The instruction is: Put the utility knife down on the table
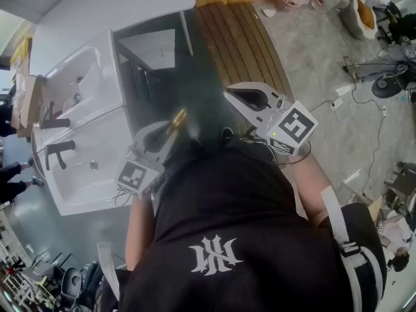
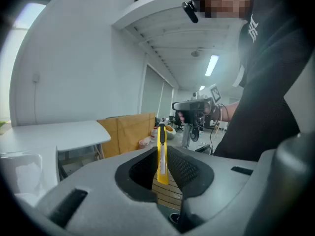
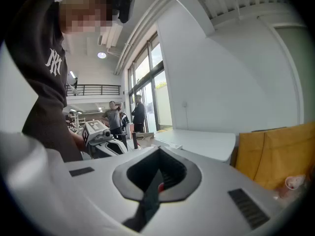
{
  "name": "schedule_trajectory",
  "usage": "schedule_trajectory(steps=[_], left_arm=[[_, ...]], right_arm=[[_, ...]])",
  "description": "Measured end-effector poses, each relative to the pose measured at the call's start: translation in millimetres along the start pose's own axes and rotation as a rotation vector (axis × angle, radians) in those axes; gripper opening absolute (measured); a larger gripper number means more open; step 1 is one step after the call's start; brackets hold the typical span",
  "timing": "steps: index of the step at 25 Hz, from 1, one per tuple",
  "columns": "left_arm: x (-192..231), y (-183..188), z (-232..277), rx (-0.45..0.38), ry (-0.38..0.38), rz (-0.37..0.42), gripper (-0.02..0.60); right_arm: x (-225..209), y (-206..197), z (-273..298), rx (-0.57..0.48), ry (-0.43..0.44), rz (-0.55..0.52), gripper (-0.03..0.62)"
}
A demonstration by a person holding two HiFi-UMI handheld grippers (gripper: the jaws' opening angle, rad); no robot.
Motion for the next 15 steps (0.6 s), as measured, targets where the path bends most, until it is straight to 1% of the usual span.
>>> schedule_trajectory(steps=[5, 7, 8, 11, 12, 15], left_arm=[[-4, 1, 6, -0.018, 0.012, -0.018, 0.058], [-6, 3, 7, -0.016, 0.021, -0.024, 0.058], [-7, 4, 7, -0.013, 0.026, -0.025, 0.058], [-11, 10, 12, -0.006, 0.049, -0.027, 0.058], [-11, 14, 14, -0.002, 0.058, -0.030, 0.058], [-9, 20, 14, 0.003, 0.084, -0.034, 0.058]], right_arm=[[-5, -3, -8, -0.011, -0.007, 0.010, 0.003], [-6, -5, -9, -0.016, 0.003, 0.026, 0.003], [-6, -6, -10, -0.018, 0.023, 0.046, 0.003], [-5, -5, -18, -0.031, 0.118, 0.106, 0.003], [-6, -4, -22, -0.034, 0.128, 0.101, 0.003], [-10, -7, -26, -0.029, 0.116, 0.046, 0.005]])
Point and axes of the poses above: the fingertips, and each gripper's own axes: z forward along the fingers, x to its left, y out of its top, the point moved 2 cm from there along -z, backward along the fingers, and after that the axes turned 12 degrees about z, right-handed, at the moved point
